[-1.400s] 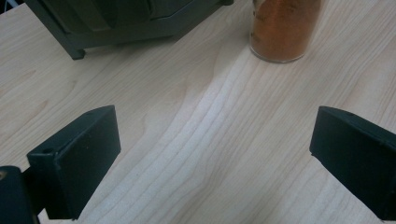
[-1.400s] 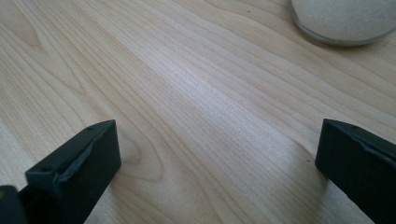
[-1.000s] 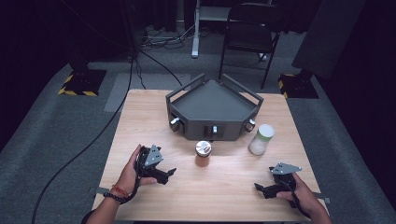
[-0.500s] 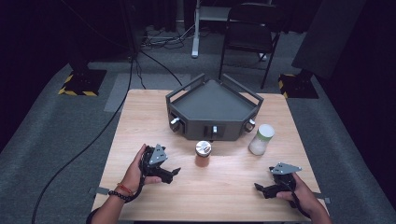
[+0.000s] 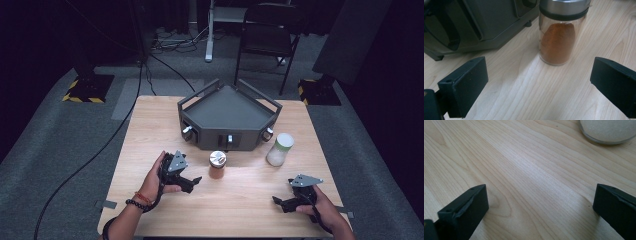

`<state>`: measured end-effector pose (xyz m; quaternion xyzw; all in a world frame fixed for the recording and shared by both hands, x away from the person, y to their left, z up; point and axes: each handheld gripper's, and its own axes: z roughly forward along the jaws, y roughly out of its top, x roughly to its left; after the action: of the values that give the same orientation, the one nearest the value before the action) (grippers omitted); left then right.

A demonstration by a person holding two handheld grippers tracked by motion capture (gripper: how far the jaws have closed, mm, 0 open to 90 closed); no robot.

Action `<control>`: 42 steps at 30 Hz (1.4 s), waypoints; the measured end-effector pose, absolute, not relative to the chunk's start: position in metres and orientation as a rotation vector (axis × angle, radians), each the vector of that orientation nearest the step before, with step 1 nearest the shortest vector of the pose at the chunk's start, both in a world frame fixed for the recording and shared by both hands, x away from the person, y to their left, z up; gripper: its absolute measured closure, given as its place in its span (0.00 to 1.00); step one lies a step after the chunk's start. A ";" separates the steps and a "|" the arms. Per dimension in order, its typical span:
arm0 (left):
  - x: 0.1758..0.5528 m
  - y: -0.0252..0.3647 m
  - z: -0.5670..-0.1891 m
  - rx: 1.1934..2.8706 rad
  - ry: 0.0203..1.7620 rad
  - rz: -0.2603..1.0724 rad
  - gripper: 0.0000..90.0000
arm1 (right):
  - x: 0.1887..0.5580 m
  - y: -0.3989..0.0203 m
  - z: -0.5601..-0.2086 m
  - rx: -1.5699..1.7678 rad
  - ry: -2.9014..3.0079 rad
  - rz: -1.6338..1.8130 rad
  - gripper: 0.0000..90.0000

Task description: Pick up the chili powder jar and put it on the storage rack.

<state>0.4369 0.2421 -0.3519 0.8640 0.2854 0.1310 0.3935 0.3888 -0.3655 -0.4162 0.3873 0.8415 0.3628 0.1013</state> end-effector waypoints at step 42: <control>0.469 0.201 -0.370 2.176 0.717 0.216 0.01 | 0.390 -0.366 -0.416 1.138 2.489 1.073 0.00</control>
<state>0.4694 0.2012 -0.3699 0.8634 0.2843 0.0858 0.4079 0.3896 -0.3660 -0.4163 0.3852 0.8424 0.3632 0.1005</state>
